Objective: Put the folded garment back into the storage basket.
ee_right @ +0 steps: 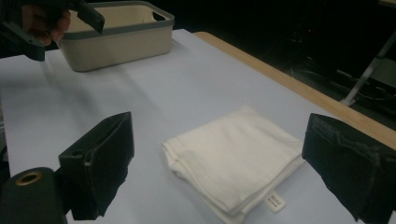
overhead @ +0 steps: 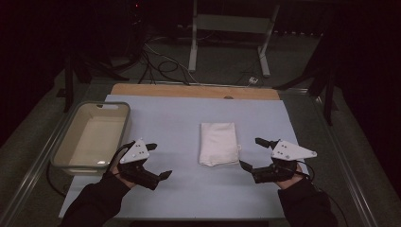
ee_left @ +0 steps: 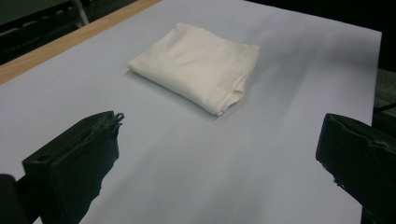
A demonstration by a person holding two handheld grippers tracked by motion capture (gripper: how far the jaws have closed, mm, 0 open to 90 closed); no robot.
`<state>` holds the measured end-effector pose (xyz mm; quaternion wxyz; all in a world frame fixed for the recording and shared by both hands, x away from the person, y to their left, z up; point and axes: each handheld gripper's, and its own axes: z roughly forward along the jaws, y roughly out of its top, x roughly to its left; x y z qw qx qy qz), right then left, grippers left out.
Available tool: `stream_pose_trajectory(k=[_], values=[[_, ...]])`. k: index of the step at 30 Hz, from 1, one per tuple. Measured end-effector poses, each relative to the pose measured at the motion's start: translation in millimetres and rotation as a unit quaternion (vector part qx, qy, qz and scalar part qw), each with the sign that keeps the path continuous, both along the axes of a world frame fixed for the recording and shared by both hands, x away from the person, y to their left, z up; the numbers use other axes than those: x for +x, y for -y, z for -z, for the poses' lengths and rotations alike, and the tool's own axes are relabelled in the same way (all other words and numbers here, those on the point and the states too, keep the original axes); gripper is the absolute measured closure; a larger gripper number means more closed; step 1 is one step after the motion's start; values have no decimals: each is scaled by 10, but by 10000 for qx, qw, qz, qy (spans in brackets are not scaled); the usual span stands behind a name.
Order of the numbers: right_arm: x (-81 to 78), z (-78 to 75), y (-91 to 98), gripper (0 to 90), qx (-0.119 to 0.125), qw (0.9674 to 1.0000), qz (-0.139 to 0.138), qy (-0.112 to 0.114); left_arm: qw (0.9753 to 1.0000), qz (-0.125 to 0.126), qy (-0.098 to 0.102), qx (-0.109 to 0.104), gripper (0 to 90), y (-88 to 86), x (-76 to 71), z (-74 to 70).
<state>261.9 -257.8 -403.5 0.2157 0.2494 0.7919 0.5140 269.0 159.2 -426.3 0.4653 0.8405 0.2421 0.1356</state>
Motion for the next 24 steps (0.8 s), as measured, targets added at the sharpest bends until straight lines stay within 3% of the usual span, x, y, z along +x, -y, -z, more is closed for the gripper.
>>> stream_pose_trajectory(k=[4, 13, 24], values=[[29, -37, -9, 92, 8, 10000, 92, -24, 10000, -22, -38, -62, 0, 23, 52, -38], [116, -46, -93, 92, -143, 9996, 212, -70, 9997, -227, -97, 65, 0, 111, 179, -135], [235, -30, -146, 92, -104, 9991, 382, -169, 9986, -453, -180, 224, 0, 273, 311, -173]])
